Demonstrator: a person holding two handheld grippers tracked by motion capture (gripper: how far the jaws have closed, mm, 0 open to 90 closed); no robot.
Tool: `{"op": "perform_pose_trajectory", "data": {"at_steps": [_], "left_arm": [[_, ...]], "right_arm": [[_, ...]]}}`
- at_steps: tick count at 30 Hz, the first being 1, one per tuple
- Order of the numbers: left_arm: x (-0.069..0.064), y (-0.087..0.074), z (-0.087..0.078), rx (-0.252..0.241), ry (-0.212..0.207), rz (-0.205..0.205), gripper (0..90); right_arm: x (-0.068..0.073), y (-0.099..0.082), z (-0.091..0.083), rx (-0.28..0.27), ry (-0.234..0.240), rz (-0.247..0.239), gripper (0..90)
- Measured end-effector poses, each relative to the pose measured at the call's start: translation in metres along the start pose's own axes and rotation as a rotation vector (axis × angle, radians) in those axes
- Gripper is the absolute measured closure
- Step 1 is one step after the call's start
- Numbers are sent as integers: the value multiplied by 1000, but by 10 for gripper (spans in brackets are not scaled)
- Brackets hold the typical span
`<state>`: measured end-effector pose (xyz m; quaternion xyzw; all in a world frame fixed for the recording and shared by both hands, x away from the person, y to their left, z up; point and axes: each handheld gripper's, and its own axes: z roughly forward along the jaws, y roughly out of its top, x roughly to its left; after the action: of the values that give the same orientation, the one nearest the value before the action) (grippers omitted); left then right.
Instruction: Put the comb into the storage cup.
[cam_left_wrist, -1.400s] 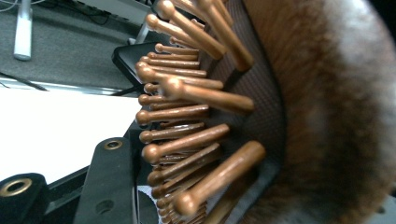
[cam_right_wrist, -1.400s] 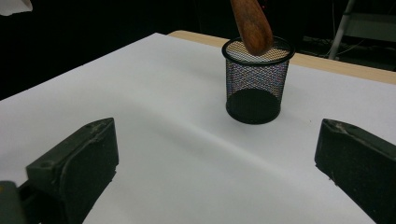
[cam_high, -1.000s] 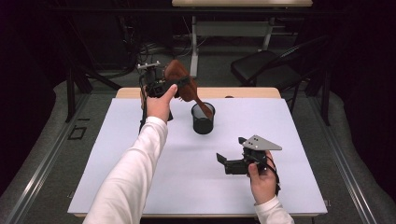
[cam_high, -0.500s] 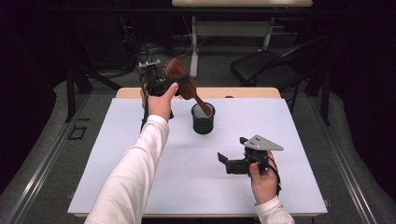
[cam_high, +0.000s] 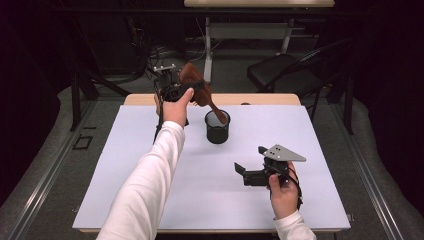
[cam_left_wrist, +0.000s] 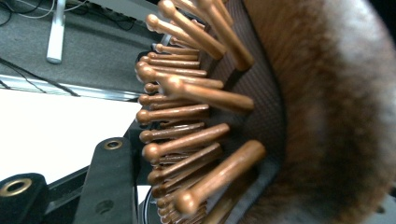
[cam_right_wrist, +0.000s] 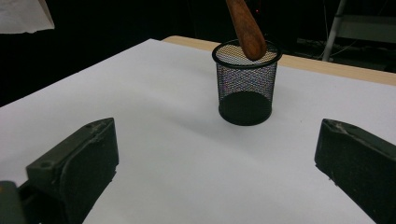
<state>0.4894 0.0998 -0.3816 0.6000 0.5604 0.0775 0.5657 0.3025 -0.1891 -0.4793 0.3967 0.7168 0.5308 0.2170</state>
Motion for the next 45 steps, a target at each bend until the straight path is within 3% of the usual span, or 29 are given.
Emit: {"op": "perform_pose_trajectory", "data": {"at_steps": [9, 45], "left_arm": [[2, -4, 7, 15, 29, 8, 476], [11, -19, 30, 56, 63, 0, 476]], "right_arm": [[1, 0, -1, 4, 2, 2, 0], [-3, -1, -2, 2, -3, 14, 0]]}}
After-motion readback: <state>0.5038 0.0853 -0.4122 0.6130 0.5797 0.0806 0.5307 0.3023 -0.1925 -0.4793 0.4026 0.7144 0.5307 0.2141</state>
